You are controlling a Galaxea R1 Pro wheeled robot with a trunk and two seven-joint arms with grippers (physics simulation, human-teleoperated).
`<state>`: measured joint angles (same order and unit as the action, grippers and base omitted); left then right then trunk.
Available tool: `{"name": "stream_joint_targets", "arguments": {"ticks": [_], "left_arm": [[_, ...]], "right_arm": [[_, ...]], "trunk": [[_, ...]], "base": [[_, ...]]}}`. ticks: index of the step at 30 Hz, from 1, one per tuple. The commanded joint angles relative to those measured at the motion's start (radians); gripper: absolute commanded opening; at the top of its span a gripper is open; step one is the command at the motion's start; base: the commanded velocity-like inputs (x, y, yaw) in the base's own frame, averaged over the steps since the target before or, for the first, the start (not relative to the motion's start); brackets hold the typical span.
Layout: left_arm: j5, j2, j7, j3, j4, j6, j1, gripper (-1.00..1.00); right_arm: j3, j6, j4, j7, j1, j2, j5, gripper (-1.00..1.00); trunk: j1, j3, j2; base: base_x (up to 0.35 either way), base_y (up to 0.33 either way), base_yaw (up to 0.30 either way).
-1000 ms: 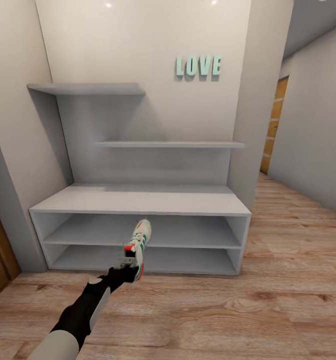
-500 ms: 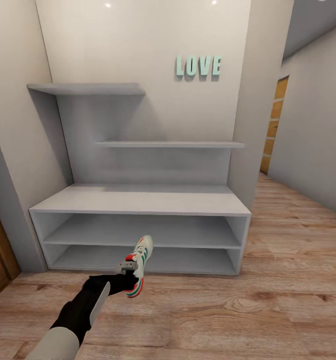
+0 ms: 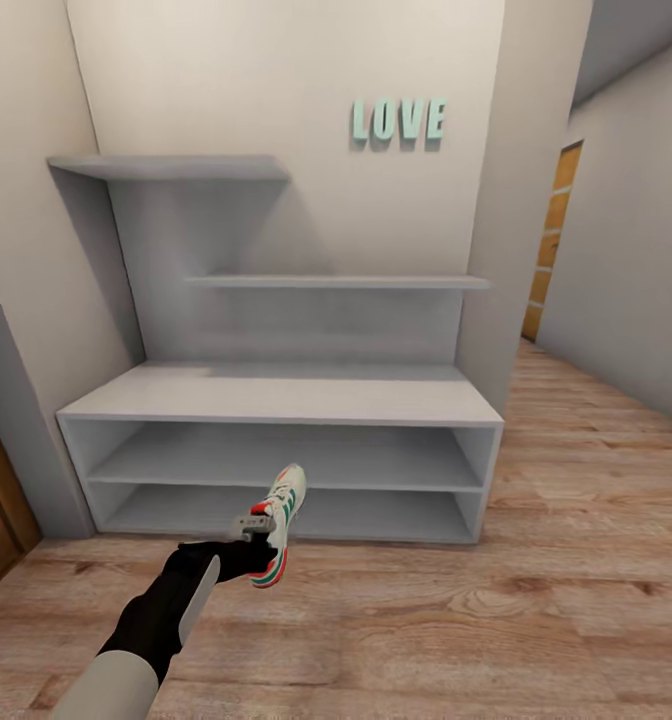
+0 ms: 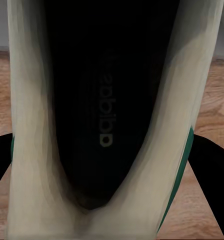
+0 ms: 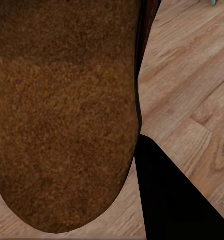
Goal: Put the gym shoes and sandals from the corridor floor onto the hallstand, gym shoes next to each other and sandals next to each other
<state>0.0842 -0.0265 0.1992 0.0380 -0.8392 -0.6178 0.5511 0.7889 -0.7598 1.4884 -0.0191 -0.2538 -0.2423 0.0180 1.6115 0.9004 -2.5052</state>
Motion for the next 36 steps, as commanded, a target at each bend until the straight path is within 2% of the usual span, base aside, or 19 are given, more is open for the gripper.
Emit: {"name": "stream_joint_targets", "arguments": {"ticks": [1,10,15,20,31,36], "left_arm": [[0.009,0.000,-0.003,0.000,-0.001,-0.007,0.001,-1.00],[0.008,0.001,-0.003,0.000,-0.001,-0.068,0.013,-1.00],[0.008,0.002,-0.003,0.000,0.000,-0.098,0.062,-1.00],[0.007,0.002,-0.004,0.000,-0.001,-0.154,0.076,-1.00],[0.006,0.002,-0.019,0.002,-0.001,-0.160,0.085,-1.00],[0.006,-0.001,-0.041,0.002,-0.001,-0.154,0.086,-1.00]], "right_arm": [[0.001,-0.006,0.001,0.001,-0.001,0.000,0.005,-1.00],[0.001,-0.006,0.001,0.001,-0.001,0.000,0.005,-1.00],[0.002,-0.006,0.001,0.001,-0.001,0.000,0.005,-1.00],[0.002,-0.006,0.001,0.001,-0.001,0.000,0.005,-1.00],[0.001,-0.006,0.001,0.001,-0.001,0.000,0.005,-1.00],[0.000,-0.006,0.001,0.001,-0.001,0.000,0.005,-1.00]], "trunk": [[0.000,0.007,-0.001],[0.004,0.056,-0.003],[0.006,0.084,-0.004],[0.009,0.111,-0.005],[0.014,0.171,-0.008],[0.015,0.189,-0.009]], "base": [[0.000,0.000,0.000],[0.000,0.000,0.000],[0.000,0.000,0.000],[0.000,0.000,0.000],[0.000,0.000,0.000],[0.000,0.000,0.000]]}}
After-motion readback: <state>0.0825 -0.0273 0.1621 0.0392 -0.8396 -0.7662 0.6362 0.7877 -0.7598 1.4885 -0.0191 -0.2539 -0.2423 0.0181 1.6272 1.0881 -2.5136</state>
